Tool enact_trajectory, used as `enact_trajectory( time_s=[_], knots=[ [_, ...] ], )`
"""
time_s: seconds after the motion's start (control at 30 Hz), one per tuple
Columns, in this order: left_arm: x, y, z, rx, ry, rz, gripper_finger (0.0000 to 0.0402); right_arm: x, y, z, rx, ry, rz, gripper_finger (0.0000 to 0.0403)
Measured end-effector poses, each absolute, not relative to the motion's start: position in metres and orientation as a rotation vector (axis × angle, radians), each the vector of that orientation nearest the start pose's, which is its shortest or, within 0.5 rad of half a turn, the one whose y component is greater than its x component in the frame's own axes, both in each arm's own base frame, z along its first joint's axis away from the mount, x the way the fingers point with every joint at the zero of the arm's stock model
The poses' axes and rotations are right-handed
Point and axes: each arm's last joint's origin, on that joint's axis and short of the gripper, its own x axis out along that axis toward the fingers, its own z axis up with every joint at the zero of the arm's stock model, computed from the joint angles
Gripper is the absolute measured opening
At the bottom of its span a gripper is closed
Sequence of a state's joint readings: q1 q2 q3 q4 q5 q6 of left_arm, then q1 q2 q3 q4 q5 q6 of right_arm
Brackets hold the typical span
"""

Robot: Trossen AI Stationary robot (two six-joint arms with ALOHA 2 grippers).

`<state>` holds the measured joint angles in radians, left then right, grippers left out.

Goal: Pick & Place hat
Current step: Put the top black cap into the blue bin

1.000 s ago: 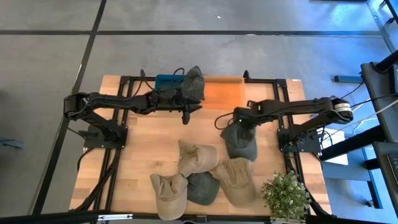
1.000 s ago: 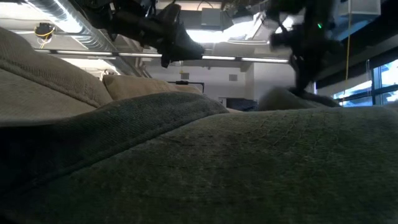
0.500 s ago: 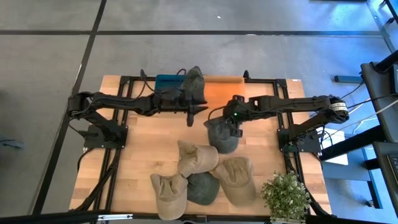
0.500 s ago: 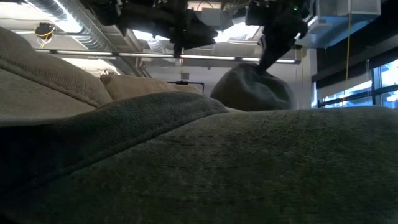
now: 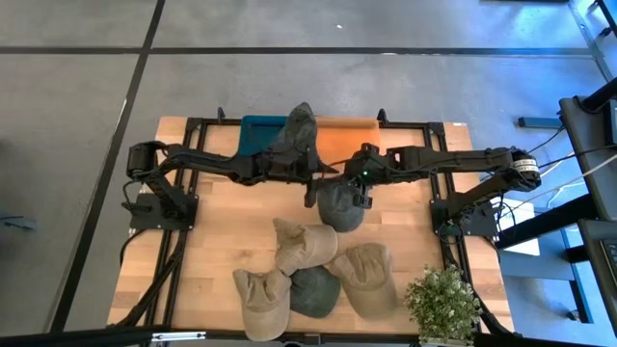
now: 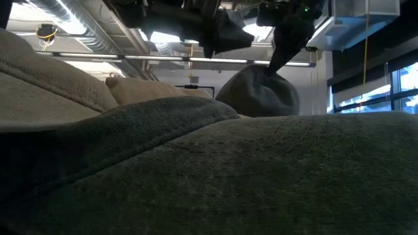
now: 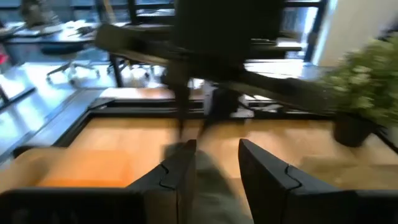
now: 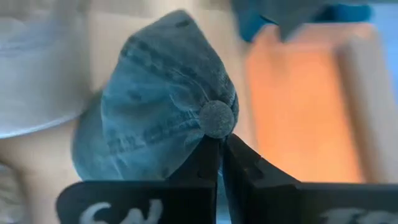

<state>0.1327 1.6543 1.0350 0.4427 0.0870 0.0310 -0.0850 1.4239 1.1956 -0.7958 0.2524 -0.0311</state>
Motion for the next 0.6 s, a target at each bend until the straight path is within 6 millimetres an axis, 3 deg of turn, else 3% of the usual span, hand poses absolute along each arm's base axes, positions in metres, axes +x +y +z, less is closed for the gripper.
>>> enact_trajectory(
  time_s=[0.13, 0.37, 0.6],
  knots=[
    [0.37, 0.026, 0.256, 0.053, 0.186, 0.095, 0.0115, 0.282, -0.038, 0.302, -0.11, 1.006, -0.339, 0.0009],
    [0.37, 0.014, 0.254, 0.107, 0.205, 0.437, 0.0112, 0.288, -0.036, 0.321, -0.062, 0.919, -0.266, 0.0009],
    [0.369, 0.015, 0.254, 0.094, 0.198, 0.446, 0.0112, 0.292, -0.028, 0.32, -0.036, 0.884, -0.201, 0.0009]
  ],
)
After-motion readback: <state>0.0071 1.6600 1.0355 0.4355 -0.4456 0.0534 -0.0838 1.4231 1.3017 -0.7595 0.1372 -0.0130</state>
